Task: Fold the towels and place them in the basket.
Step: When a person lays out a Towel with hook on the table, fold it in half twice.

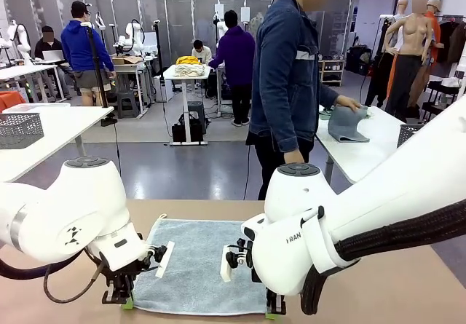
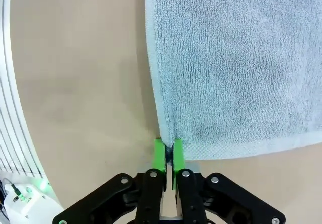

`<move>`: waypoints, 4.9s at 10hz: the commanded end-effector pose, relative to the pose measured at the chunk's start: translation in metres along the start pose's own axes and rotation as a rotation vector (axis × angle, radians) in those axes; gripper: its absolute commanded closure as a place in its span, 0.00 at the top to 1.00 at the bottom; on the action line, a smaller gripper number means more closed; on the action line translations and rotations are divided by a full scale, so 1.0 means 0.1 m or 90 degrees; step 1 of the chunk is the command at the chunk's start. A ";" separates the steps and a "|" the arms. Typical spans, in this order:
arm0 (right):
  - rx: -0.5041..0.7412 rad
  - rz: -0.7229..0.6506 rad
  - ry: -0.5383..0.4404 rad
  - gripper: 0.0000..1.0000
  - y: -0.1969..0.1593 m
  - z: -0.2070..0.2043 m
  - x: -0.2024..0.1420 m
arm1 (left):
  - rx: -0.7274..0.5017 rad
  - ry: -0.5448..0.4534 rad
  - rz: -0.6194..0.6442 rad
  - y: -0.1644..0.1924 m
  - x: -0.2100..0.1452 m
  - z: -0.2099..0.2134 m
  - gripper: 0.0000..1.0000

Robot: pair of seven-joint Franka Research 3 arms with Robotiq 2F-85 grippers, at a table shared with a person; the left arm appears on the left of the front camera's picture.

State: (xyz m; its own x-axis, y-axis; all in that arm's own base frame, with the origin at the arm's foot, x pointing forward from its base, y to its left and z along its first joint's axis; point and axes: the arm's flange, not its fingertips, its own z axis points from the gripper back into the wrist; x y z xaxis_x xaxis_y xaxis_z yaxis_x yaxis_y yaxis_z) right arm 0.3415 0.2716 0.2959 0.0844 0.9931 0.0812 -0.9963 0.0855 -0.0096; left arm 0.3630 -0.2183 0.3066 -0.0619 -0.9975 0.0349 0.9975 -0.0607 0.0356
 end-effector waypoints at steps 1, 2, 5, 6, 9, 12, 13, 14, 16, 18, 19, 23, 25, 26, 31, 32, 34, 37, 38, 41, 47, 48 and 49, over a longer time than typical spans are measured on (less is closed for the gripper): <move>0.005 -0.001 0.015 0.00 0.04 -0.02 -0.02 | -0.004 0.024 0.004 -0.04 -0.01 0.01 0.00; 0.008 0.001 0.019 0.00 0.05 -0.02 -0.02 | -0.005 0.020 0.005 -0.04 -0.01 0.01 0.00; 0.000 0.000 0.000 0.00 0.00 0.00 0.00 | -0.003 0.002 0.000 -0.01 0.00 -0.01 0.00; 0.000 0.000 0.000 0.00 0.00 0.00 0.00 | -0.003 0.002 0.000 -0.01 0.00 -0.01 0.00; -0.008 0.025 0.006 0.07 -0.04 0.14 0.09 | 0.008 0.019 -0.032 0.03 0.14 0.18 0.07; -0.030 0.042 0.028 0.07 -0.19 0.39 0.22 | 0.047 0.031 -0.045 0.18 0.28 0.50 0.07; -0.044 0.046 0.041 0.07 -0.23 0.50 0.29 | 0.064 0.036 -0.048 0.21 0.31 0.63 0.07; -0.046 0.050 0.048 0.07 -0.27 0.59 0.33 | 0.078 0.036 -0.048 0.23 0.33 0.73 0.07; -0.049 0.057 0.053 0.07 -0.35 0.76 0.42 | 0.093 0.038 -0.047 0.28 0.36 0.93 0.07; -0.062 0.052 0.059 0.07 -0.41 0.93 0.45 | 0.110 0.050 -0.028 0.34 0.34 1.07 0.07; -0.067 0.044 0.059 0.07 -0.43 0.98 0.42 | 0.114 0.047 -0.019 0.36 0.29 1.11 0.07; -0.079 0.021 0.050 0.07 -0.45 1.09 0.28 | 0.108 0.040 0.024 0.40 0.13 1.18 0.07; -0.072 0.023 0.039 0.07 -0.44 1.08 0.26 | 0.113 0.023 0.002 0.42 0.15 1.13 0.07; -0.070 0.041 0.035 0.07 -0.50 1.11 0.30 | 0.113 0.023 0.002 0.42 0.15 1.13 0.07; -0.025 0.062 0.005 0.07 -0.79 1.13 0.20 | 0.102 0.026 -0.006 0.55 0.10 1.14 0.07; -0.016 0.066 -0.001 0.07 -0.93 1.17 0.17 | 0.101 0.023 -0.032 0.70 0.08 1.15 0.07; -0.018 0.055 0.014 0.07 -1.13 1.18 0.13 | 0.088 0.006 -0.029 0.96 0.04 1.15 0.07; 0.001 0.048 -0.017 0.07 -1.48 1.07 0.07 | 0.064 -0.002 -0.020 1.37 -0.07 1.05 0.07; 0.006 0.055 -0.029 0.07 -1.64 1.02 0.04 | 0.064 0.003 -0.011 1.54 -0.13 1.00 0.07; 0.018 0.040 -0.048 0.07 -1.91 0.83 -0.05 | 0.053 0.003 0.020 1.78 -0.24 0.89 0.07; 0.006 0.062 -0.068 0.07 -2.37 0.56 -0.17 | 0.042 -0.009 0.035 2.24 -0.42 0.62 0.07; 0.006 0.063 -0.077 0.07 -2.43 0.53 -0.17 | 0.040 -0.011 0.040 2.28 -0.43 0.59 0.07; 0.008 0.064 -0.082 0.07 -2.47 0.50 -0.18 | 0.036 -0.013 0.039 2.31 -0.45 0.55 0.07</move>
State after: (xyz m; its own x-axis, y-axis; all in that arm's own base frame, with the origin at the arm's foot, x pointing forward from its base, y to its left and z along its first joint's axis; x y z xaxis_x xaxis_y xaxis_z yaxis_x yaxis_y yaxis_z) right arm 0.5757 0.2441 0.3506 0.0039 0.9797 0.2004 -0.9999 0.0071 -0.0150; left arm 0.5838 -0.2007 0.3674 0.0094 -0.9972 0.0736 0.9933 0.0178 0.1143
